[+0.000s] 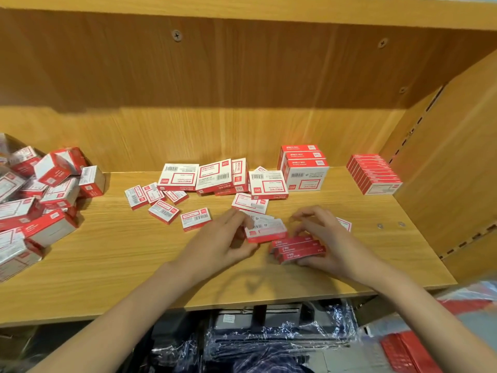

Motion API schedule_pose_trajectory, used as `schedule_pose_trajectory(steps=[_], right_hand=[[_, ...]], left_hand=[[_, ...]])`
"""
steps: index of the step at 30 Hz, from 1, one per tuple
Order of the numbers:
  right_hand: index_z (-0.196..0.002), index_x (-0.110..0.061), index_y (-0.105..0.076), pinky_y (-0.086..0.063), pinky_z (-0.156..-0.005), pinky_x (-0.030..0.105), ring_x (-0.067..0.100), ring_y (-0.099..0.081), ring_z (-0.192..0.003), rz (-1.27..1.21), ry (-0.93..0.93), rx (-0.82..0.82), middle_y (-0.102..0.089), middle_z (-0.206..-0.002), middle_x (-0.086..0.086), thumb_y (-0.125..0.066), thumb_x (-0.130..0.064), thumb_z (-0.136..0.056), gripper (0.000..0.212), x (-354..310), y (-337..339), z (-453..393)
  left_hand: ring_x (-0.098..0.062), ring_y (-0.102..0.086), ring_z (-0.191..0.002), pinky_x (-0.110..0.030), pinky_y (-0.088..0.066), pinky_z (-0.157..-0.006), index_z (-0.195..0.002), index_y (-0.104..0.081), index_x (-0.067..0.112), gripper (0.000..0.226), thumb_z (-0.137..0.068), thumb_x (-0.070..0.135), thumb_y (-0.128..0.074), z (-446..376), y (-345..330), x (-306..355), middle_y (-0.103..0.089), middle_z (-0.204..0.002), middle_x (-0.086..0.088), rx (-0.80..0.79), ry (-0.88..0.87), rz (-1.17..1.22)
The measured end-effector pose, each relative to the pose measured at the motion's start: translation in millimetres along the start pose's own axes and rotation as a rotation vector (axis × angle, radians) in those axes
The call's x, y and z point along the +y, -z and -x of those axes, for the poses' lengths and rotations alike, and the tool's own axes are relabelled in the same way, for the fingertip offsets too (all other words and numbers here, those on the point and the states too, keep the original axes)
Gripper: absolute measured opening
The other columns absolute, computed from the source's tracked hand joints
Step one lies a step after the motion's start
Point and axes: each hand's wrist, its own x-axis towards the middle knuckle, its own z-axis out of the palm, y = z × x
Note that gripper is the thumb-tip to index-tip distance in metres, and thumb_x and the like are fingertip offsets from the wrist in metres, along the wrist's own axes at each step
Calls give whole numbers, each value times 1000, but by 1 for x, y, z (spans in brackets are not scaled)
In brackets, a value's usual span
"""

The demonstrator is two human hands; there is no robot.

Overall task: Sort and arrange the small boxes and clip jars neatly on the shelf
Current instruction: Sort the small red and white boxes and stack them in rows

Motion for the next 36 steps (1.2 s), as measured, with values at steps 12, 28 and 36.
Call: schedule_pose_trajectory(steps=[12, 28, 36], right_hand=[[-114, -42, -32, -43, -89, 27, 2, -48, -102, -67, -133, -71, -48, -113, -15, -75, -32, -72, 60, -15, 1, 5], [-112, -17, -58, -36, -80, 5, 5, -48, -101, 124, -304, 237, -46, -110, -9, -74, -18, -74, 41, 65, 107, 56], [-125, -6, -47, -45, -87, 32, 27, -49, -108, 612, -491, 175, -49, -124, 12, -62, -12, -86, 43, 102, 85, 32]], left_hand=[[-4, -54, -88, -17, -44, -79, -119, -55, 19, 42, -79, 26, -65, 9, -15, 15, -63, -102, 3, -104, -2, 129], [-11, -52, -66, -16, -39, -60, -92, -62, 6, 14, -81, 13, -68, -141, -73, 92, -55, -72, 6, 57, 8, 268], [-24, -56, -85, -19, -27, -64, -97, -55, 6, 12, -88, 14, -57, -167, -99, 87, -62, -92, -12, 112, 206, 64]])
